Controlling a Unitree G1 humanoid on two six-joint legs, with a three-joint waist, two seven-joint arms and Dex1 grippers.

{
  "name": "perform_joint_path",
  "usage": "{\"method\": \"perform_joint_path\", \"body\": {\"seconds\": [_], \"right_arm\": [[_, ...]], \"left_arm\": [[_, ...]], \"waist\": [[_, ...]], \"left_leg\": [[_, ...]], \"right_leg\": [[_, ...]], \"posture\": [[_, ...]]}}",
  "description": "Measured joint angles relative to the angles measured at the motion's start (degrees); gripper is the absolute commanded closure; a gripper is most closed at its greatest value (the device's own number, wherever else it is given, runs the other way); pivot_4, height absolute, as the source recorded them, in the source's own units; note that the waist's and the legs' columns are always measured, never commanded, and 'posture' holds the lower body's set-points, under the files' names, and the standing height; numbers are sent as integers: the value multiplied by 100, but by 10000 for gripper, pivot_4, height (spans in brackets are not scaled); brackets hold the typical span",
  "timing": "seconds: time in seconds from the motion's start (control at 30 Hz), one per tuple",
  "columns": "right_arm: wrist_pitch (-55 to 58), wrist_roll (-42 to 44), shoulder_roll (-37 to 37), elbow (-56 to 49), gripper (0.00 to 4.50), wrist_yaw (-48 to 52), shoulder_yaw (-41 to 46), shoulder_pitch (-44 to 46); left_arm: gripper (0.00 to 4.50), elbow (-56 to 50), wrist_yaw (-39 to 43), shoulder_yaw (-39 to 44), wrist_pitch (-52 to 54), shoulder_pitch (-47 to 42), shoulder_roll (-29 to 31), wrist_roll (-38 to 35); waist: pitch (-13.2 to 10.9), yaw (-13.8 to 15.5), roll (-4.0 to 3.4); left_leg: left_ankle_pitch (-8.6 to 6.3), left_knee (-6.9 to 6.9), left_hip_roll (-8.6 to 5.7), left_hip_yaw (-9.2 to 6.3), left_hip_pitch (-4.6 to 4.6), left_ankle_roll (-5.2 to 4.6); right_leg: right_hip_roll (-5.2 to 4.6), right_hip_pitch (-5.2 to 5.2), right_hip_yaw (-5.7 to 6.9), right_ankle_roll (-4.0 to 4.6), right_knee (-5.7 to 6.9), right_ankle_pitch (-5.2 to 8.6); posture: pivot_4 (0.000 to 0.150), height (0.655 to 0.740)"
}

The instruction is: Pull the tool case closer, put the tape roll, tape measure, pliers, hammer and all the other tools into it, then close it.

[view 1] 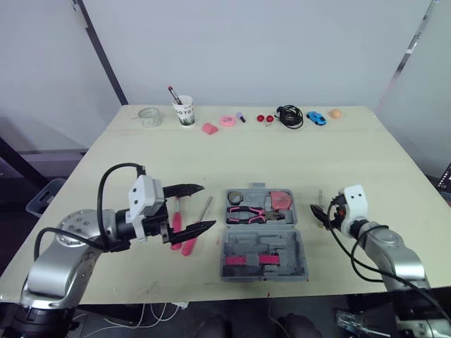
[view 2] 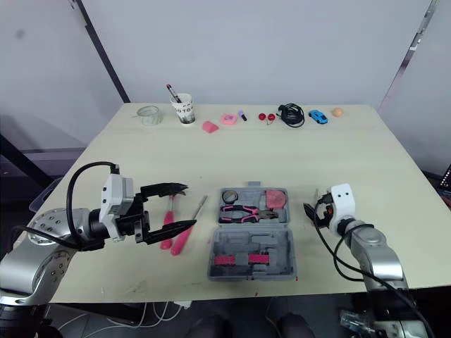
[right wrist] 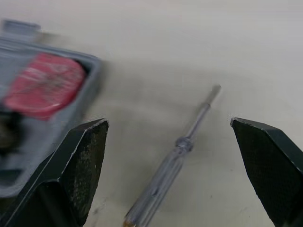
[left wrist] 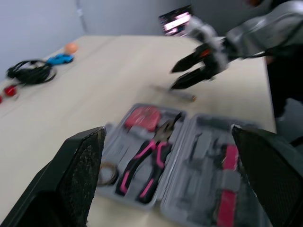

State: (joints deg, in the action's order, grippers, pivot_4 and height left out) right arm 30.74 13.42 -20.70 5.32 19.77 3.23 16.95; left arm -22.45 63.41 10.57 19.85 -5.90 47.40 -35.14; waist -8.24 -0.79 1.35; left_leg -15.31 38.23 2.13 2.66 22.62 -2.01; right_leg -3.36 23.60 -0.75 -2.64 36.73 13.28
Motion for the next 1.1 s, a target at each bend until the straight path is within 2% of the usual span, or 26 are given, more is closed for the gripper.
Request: {"method": "perform_joint_path", "body": {"seconds": [0.23, 0.47, 0.5, 0.57, 0.8, 0.97, 1.1], "right_arm": [[115, -219, 122, 708, 1343, -255, -3, 185], [-120, -390, 180, 848, 36226, -208, -37, 218], [-140, -397, 180, 856, 39986, -196, -44, 219], [-163, -404, 181, 866, 44504, -175, -47, 227], [-157, -444, 181, 845, 44471, -171, -46, 220], [173, -431, 185, 163, 44470, -204, -49, -171], [674, -360, 414, -860, 44470, -385, -50, -694]], "left_arm": [[0, -71, 436, -195, 334, -293, 184, -314], [0, -79, 564, -375, 346, -573, 178, -300], [0, -71, 565, -406, 346, -574, 174, -295], [0, -50, 564, -431, 345, -575, 170, -280], [0, 37, 566, -437, 299, -637, 138, -239], [0, 50, 637, -436, 273, -628, 139, -230], [0, 56, 733, -455, 246, -630, 141, -215]], "waist": [[-2, 4, -2], [-1, -14, -2], [-1, -13, -2], [-1, -13, -1], [-1, -11, -1], [-2, 1, -2], [-1, 1, -2]], "left_leg": [[0, 0, 4, 3, 7, 0], [0, 0, 5, 2, 3, 0], [0, 0, 5, 2, 3, 0], [0, 0, 5, 1, 3, 0], [0, 2, 5, 0, 3, 0], [0, 1, 6, -2, 5, 0], [0, 0, 8, -6, 4, 0]], "right_leg": [[27, 0, -14, 1, -1, 0], [37, -1, -28, 0, 0, 0], [36, -1, -28, 0, 0, 0], [37, -1, -28, 0, 0, 0], [37, -1, -30, 0, 0, 0], [36, 0, -30, 0, 0, 0], [39, 1, -28, 0, 1, 0]], "posture": [[1500, 7400], [1500, 7400], [1500, 7400], [1500, 7400], [1500, 7400], [1500, 7400], [1500, 7400]]}}
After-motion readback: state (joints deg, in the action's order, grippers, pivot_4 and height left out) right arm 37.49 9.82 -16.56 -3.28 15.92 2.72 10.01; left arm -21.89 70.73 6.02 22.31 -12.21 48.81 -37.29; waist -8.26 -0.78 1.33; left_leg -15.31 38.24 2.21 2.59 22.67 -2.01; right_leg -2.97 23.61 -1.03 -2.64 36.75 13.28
